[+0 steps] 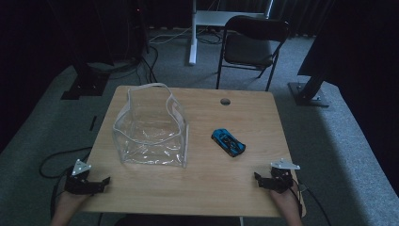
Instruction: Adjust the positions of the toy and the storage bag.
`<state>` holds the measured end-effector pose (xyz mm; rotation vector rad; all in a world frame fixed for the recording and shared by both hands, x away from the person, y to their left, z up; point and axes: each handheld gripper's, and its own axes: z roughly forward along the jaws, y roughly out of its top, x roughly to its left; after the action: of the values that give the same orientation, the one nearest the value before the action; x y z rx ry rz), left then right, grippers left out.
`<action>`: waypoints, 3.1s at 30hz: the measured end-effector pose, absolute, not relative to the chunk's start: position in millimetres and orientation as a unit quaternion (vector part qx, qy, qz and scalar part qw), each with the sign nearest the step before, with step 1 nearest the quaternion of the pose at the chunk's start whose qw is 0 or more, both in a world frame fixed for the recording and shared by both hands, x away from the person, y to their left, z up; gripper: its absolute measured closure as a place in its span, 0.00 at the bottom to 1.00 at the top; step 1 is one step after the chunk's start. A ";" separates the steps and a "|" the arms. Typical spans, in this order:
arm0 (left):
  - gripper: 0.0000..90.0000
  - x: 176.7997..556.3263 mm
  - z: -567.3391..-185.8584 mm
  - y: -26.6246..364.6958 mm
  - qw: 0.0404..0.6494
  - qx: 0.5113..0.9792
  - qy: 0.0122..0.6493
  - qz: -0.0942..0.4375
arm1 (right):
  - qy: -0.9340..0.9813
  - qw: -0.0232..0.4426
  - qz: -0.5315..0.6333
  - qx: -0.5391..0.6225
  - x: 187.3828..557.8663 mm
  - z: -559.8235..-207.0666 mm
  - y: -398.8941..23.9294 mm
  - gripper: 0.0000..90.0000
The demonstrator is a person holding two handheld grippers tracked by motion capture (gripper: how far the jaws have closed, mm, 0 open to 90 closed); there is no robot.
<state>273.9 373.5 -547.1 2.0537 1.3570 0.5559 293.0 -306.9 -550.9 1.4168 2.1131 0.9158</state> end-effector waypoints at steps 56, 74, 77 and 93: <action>0.00 272.5 -547.1 371.1 0.304 0.775 0.513 0.210 | 0.799 0.169 0.382 0.433 332.9 -486.4 -252.3 0.12; 0.00 272.6 -547.0 371.2 0.304 0.775 0.513 0.210 | 0.812 0.152 0.373 0.423 385.2 -489.2 -228.6 0.12; 0.00 272.6 -547.1 371.2 0.304 0.775 0.513 0.210 | 0.812 0.144 0.375 0.424 396.9 -492.2 -226.0 0.12; 0.00 272.7 -547.0 371.3 0.304 0.775 0.513 0.209 | 0.830 0.125 0.336 0.426 428.0 -514.3 -208.3 0.12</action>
<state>272.7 371.3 -547.0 2.0535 1.3583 0.5547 428.0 -208.3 -514.3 1.2425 2.4196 0.9784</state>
